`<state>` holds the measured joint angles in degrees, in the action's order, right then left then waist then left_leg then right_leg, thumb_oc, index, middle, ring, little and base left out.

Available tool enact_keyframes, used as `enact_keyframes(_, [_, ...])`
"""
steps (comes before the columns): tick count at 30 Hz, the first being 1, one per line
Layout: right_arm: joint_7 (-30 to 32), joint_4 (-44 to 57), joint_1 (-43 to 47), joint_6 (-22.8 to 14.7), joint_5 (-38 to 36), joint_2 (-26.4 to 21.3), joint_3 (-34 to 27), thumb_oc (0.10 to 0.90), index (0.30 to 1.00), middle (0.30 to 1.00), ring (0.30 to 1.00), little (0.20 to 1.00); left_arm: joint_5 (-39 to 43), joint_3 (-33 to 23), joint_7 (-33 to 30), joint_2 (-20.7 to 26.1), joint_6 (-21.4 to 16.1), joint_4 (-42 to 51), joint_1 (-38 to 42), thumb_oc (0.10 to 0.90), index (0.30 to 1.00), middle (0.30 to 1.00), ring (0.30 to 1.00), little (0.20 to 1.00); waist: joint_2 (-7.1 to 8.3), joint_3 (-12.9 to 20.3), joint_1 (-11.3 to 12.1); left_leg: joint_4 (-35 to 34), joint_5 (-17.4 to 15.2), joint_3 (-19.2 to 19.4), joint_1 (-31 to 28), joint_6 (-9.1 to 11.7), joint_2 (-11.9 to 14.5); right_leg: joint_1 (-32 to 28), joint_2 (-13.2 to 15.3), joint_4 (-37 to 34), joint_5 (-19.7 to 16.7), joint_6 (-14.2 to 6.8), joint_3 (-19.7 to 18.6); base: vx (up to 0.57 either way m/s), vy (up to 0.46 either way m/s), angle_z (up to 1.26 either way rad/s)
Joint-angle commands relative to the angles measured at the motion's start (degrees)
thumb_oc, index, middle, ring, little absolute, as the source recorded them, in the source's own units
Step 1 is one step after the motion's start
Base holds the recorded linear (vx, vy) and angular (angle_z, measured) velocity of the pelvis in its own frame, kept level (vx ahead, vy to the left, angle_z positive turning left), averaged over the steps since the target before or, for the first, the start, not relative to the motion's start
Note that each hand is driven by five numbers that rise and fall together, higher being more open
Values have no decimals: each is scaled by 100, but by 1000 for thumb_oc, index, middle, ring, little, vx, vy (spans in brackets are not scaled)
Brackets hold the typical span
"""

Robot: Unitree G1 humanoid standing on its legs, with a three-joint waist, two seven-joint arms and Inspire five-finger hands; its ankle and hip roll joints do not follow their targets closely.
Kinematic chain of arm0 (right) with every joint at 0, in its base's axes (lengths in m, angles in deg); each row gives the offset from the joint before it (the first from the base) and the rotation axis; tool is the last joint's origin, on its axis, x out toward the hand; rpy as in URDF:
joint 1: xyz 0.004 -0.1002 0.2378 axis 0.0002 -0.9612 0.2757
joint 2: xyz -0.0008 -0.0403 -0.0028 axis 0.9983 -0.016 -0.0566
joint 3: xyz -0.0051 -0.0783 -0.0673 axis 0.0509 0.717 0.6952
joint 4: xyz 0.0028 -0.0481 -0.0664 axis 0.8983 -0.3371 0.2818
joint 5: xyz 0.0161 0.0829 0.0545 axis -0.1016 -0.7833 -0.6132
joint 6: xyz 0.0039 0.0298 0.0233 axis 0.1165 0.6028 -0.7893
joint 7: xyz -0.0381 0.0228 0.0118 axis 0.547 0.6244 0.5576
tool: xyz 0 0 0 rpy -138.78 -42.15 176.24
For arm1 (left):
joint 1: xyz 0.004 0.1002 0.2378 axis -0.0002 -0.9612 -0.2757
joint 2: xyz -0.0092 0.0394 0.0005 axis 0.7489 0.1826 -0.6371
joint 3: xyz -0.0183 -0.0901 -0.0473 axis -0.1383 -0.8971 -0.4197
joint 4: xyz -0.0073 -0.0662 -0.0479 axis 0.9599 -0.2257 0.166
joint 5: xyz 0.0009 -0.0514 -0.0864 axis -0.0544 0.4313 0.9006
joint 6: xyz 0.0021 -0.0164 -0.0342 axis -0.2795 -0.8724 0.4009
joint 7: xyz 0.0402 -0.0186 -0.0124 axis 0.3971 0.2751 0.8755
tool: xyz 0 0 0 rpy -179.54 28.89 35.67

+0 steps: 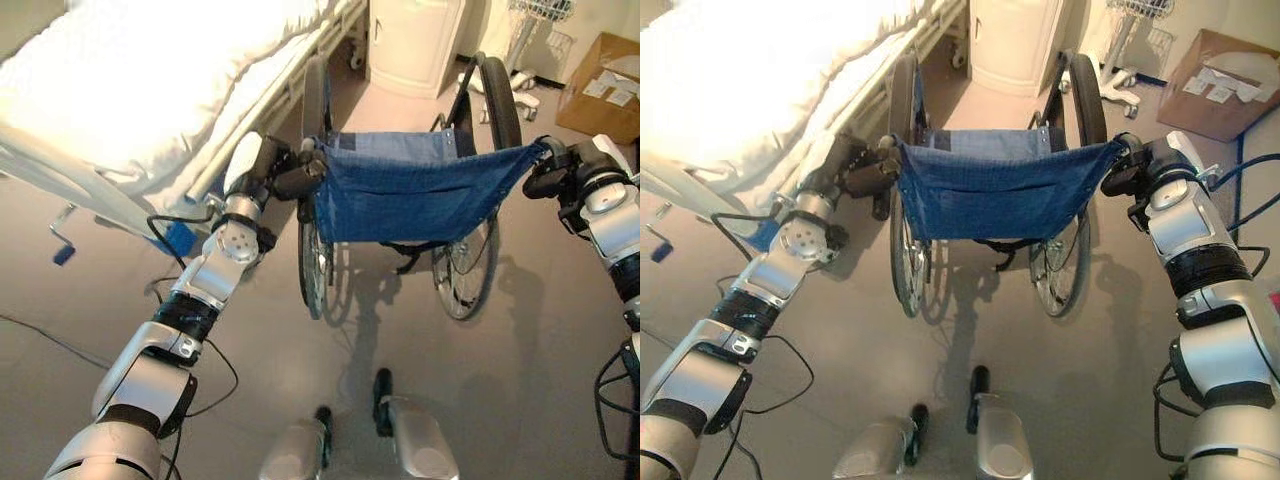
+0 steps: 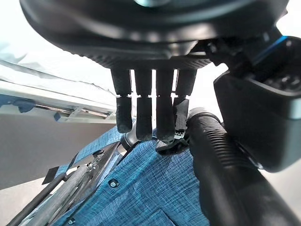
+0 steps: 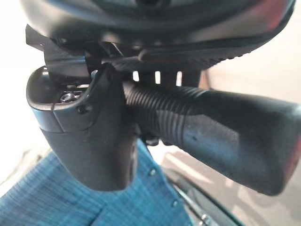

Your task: Push the wheelchair next to the bed

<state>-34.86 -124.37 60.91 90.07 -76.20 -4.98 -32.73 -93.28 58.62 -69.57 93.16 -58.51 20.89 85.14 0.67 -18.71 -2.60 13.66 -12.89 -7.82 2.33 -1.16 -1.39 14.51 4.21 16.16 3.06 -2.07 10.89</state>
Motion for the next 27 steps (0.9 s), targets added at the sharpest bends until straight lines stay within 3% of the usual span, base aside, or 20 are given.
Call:
enact_keyframes(1, [-684,758,84,-780,12,752,555,400,300,300,300,300,-380,1165,546,-377,292,-462,-808,400,300,300,300,300,84,-175,-19,87,734,209,-842,289,379,133,140,-236,-453,-212,-149,340,-95,35])
enact_keyframes(4, [-674,785,-62,-808,30,740,544,400,300,300,300,300,-474,1200,610,-446,401,-557,-830,400,300,300,300,300,70,30,-151,397,1345,382,-1019,452,753,104,115,-233,-332,-67,11,312,-97,35])
enact_keyframes(6, [-594,770,-140,-837,-18,775,604,400,300,300,300,300,-522,1220,589,-459,475,-694,-817,400,300,300,300,300,170,111,-145,1243,1764,429,-752,489,804,-133,91,-276,-168,109,85,333,-175,7])
enact_keyframes(8, [-536,693,-163,-831,-73,831,580,400,300,300,300,300,-552,1166,658,-496,552,-834,-711,400,300,300,300,300,256,27,-37,1754,1954,614,-42,452,906,-517,25,-292,22,224,101,362,-178,3])
enact_keyframes(10, [-463,648,-169,-791,-110,897,582,400,300,300,300,300,-550,1157,659,-516,621,-888,-651,400,300,300,300,300,259,-153,125,1717,1826,621,604,338,724,-866,-61,-317,119,217,-39,386,-42,-1])
enact_keyframes(11, [-429,556,-154,-786,-48,1049,597,400,300,300,300,300,-519,1128,578,-494,745,-896,-632,400,300,300,300,300,231,-317,295,1411,1800,615,1066,276,441,-1149,-174,-348,186,193,-190,434,76,-20])
enact_keyframes(16, [-514,604,-221,-780,264,1272,615,400,300,300,300,300,-224,1001,432,-247,937,-769,-657,400,300,300,300,300,-213,-553,756,-263,2718,673,1727,562,253,-2041,-714,-451,567,208,-546,484,183,-66])
enact_keyframes(17, [-600,581,-213,-848,346,1276,608,400,300,300,300,300,-202,938,473,-137,913,-741,-696,400,300,300,300,300,-207,-569,908,-697,2723,530,1648,557,138,-2282,-698,-451,663,154,-708,523,299,-126])
enact_keyframes(19, [-723,560,-179,-877,434,1233,628,400,300,300,300,300,-170,833,538,-62,810,-750,-758,400,300,300,300,300,-220,-515,927,-487,2577,645,1607,519,228,-2365,-613,-507,738,85,-807,387,308,-145])
enact_keyframes(20, [-786,490,-185,-924,407,1235,630,400,300,300,300,300,-114,769,603,-35,767,-808,-775,400,300,300,300,300,-128,-435,914,-288,1964,761,1513,330,193,-2345,-414,-498,718,-4,-813,291,269,-104])
enact_keyframes(22, [-795,424,-219,-942,329,1286,593,400,300,300,300,300,-125,741,704,9,677,-959,-704,400,300,300,300,300,-50,-338,943,-172,1713,780,1415,261,164,-2305,-265,-503,675,-110,-699,257,231,-60])
enact_keyframes(27, [-466,323,-14,-1007,-112,1366,519,400,300,300,300,300,-208,844,696,188,706,-1192,-191,400,300,300,300,300,173,-314,1088,-194,1529,729,1439,124,-49,-2177,59,-638,314,-409,-506,118,158,-1])
